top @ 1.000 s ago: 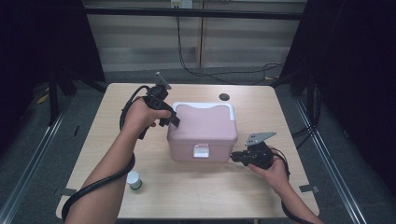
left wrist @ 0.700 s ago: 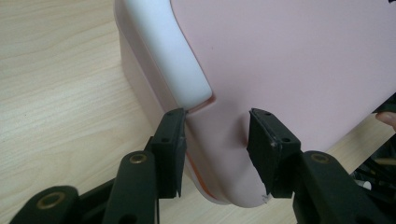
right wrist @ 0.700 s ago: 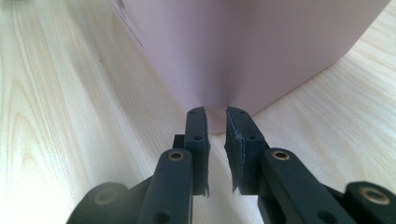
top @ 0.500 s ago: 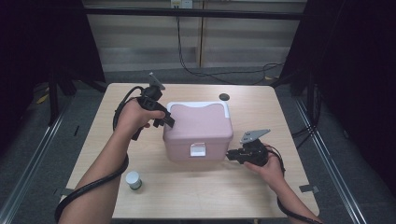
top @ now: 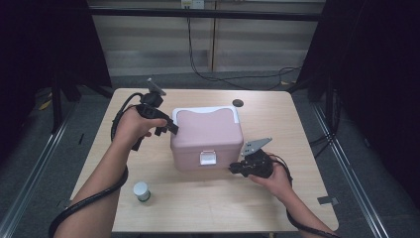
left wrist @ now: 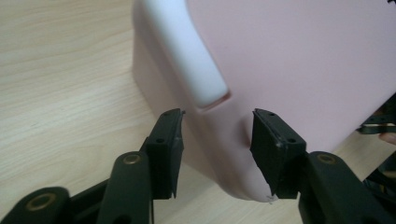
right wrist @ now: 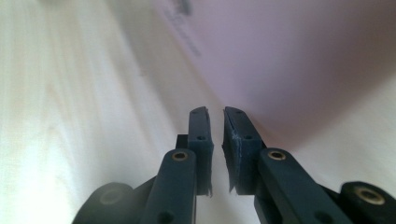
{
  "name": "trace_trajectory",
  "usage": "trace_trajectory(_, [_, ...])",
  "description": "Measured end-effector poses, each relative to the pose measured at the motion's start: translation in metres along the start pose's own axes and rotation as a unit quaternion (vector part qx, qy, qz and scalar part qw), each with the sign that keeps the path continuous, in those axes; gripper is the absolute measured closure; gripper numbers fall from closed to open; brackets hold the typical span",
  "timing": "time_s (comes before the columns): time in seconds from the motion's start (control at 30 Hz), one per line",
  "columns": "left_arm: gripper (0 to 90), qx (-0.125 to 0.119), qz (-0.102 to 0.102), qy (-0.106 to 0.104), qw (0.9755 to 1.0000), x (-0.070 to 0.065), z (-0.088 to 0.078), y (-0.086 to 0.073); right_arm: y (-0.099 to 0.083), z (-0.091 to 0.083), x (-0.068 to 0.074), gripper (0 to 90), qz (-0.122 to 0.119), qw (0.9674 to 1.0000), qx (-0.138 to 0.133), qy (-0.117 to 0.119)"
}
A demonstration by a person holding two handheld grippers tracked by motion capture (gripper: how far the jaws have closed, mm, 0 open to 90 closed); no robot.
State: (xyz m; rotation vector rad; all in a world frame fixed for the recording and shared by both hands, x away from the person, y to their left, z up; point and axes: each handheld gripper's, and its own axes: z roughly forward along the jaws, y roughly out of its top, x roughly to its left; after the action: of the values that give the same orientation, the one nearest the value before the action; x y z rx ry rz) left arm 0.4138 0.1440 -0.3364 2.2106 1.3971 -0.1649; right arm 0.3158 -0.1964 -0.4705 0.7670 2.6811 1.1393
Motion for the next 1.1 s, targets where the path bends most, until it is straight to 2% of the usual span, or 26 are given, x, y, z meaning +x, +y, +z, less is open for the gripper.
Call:
trace_trajectory(0.07, [47.4,-0.021,-0.007,0.0,0.9998,0.006,-0.002,-0.003,-0.001,-0.007,-0.004,81.3,0.011,0.9999,-0.003,0.003])
trace_trajectory(0.1, [46.5,-0.03,-0.006,0.003,0.9995,0.008,-0.004,-0.004,-0.001,-0.012,-0.005,81.8,0.013,0.9999,-0.004,-0.007])
trace_trajectory(0.13, [44.7,-0.036,-0.004,0.004,0.9993,0.011,-0.005,-0.005,-0.001,-0.016,-0.007,82.7,0.018,0.9998,-0.007,-0.005])
trace_trajectory(0.2, [40.3,-0.041,-0.011,0.005,0.9991,0.015,-0.006,-0.009,-0.001,-0.025,-0.008,86.0,0.035,0.9992,-0.009,-0.016])
trace_trajectory(0.27, [38.5,-0.042,-0.011,0.007,0.999,0.017,-0.007,-0.011,0.0,-0.029,-0.01,87.0,0.04,0.999,-0.013,-0.014])
trace_trajectory(0.3, [37.3,-0.056,0.0,0.017,0.9983,0.023,-0.009,-0.015,0.002,-0.037,-0.011,89.1,0.049,0.9985,-0.019,-0.018])
trace_trajectory(0.47, [31.8,-0.081,0.02,0.03,0.996,0.031,-0.012,-0.025,0.007,-0.05,-0.014,90.0,0.066,0.9976,-0.017,-0.014])
trace_trajectory(0.73, [29.9,-0.084,0.029,0.04,0.9953,0.041,-0.007,-0.035,0.022,-0.069,-0.02,90.0,0.088,0.9957,-0.025,-0.016])
trace_trajectory(0.8, [29.5,-0.081,0.03,0.041,0.9955,0.042,-0.006,-0.036,0.025,-0.074,-0.022,90.0,0.086,0.9958,-0.023,-0.019])
trace_trajectory(0.83, [29.5,-0.079,0.035,0.048,0.9951,0.044,-0.003,-0.038,0.027,-0.076,-0.023,90.0,0.093,0.9952,-0.022,-0.019])
trace_trajectory(0.93, [29.3,-0.078,0.036,0.047,0.9952,0.046,0.0,-0.039,0.032,-0.083,-0.027,90.0,0.1,0.9945,-0.022,-0.023])
trace_trajectory(1.1, [28.9,-0.077,0.037,0.053,0.995,0.051,0.007,-0.042,0.047,-0.095,-0.034,90.0,0.099,0.9942,-0.03,-0.032])
